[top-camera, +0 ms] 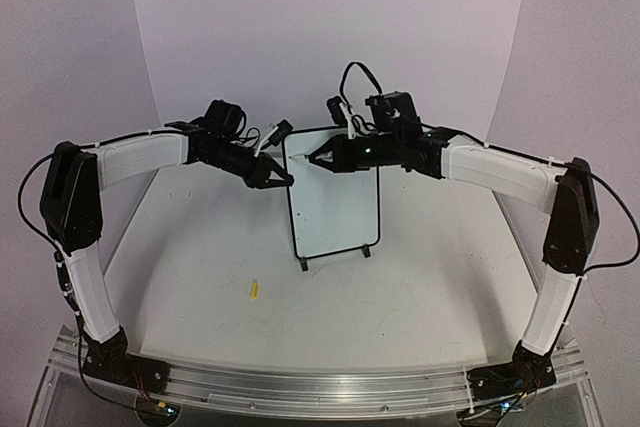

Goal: Write a sentence on the whiteboard
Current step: Hold the whiteboard at the center of the board, then write a sentence on the whiteboard.

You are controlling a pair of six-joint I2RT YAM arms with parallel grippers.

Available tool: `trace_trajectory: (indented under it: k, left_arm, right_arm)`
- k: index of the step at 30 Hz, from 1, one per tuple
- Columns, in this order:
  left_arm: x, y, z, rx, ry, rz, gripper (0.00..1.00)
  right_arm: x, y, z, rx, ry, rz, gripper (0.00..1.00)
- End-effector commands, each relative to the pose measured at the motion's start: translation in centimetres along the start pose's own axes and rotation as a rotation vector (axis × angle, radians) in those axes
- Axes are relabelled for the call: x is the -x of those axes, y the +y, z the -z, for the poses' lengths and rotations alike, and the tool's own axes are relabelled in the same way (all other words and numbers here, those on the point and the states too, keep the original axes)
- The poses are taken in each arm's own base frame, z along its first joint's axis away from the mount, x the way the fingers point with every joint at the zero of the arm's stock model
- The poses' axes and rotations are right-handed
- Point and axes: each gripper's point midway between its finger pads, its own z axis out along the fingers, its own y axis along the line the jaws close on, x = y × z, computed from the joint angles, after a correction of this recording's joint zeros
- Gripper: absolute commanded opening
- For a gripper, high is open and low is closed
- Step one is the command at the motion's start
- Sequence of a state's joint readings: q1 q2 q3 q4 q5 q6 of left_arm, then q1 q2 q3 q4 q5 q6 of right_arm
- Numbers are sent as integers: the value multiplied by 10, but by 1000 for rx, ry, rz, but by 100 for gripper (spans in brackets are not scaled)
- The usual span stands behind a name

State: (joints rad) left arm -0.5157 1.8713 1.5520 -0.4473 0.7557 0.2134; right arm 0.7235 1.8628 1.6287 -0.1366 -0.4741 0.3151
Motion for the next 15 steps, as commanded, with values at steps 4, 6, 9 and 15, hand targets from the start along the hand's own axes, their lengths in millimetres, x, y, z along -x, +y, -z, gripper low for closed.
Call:
trace_trajectory:
  k: [4, 6, 9, 15]
  left_arm:
    - [-9, 3, -2, 47, 53, -27, 0]
    - [-9, 2, -2, 46, 54, -29, 0]
    - [-9, 2, -2, 49, 56, -32, 0]
    - [-10, 0, -3, 49, 62, -37, 0]
  right_arm:
    - [16, -2, 0, -48, -45, 17, 0]
    - [18, -4, 2, -61, -52, 16, 0]
    - [23, -4, 7, -79, -72, 22, 0]
    - [39, 0, 14, -84, -126, 36, 0]
